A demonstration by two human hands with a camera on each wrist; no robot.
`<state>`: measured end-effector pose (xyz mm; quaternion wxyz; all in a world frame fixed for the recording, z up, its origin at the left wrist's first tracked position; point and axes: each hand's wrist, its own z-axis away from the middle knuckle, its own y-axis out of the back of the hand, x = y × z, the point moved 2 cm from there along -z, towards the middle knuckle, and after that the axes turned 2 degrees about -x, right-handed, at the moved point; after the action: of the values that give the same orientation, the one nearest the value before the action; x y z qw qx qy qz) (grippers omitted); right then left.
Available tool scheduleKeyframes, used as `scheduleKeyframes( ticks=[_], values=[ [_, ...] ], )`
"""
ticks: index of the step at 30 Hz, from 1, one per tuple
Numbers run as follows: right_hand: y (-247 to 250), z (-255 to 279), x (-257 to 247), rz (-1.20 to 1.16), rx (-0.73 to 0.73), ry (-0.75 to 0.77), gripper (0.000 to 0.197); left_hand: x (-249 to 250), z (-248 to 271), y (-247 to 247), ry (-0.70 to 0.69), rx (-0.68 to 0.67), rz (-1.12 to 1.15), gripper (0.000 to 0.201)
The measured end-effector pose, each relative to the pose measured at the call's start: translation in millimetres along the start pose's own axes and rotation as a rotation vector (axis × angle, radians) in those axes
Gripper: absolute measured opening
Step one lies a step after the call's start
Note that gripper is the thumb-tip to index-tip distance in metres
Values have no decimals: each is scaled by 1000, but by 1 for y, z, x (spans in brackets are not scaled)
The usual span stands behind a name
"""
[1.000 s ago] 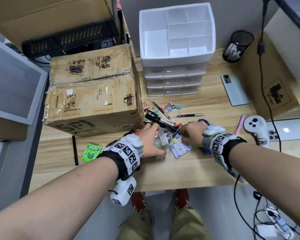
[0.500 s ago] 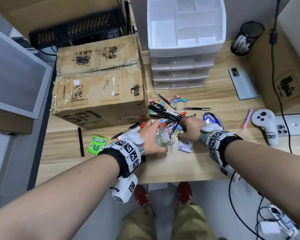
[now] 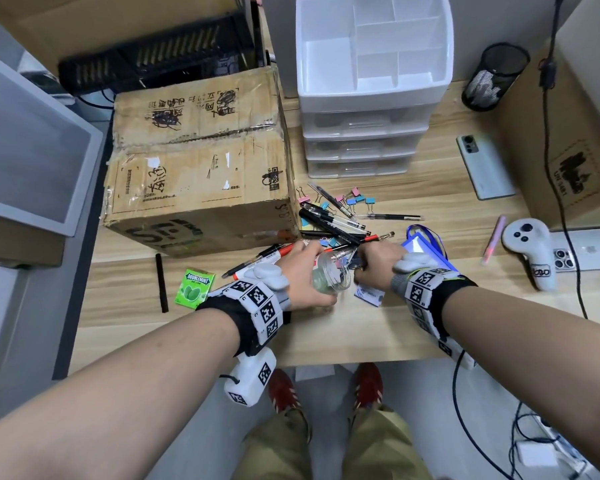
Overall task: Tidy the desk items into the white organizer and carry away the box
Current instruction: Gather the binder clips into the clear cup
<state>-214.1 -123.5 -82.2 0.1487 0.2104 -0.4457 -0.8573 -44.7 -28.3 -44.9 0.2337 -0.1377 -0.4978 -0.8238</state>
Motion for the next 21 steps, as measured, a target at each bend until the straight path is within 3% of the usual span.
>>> scheduleKeyframes(
  ticks=[5,12,16,21],
  values=[
    [1,-2,-6,42,39,47,25,0,-1,1,-6,-10,-11,84],
    [-7,-4,-12,122,98,122,24,-3,0,1,3,-19,-39,86],
    [-6,-4,-9,114,111,93,26,-2,0,3,11,-31,-63,88],
    [1,-3,-9,136,43,126,31,-3,1,4,19,-50,-76,91]
  ],
)
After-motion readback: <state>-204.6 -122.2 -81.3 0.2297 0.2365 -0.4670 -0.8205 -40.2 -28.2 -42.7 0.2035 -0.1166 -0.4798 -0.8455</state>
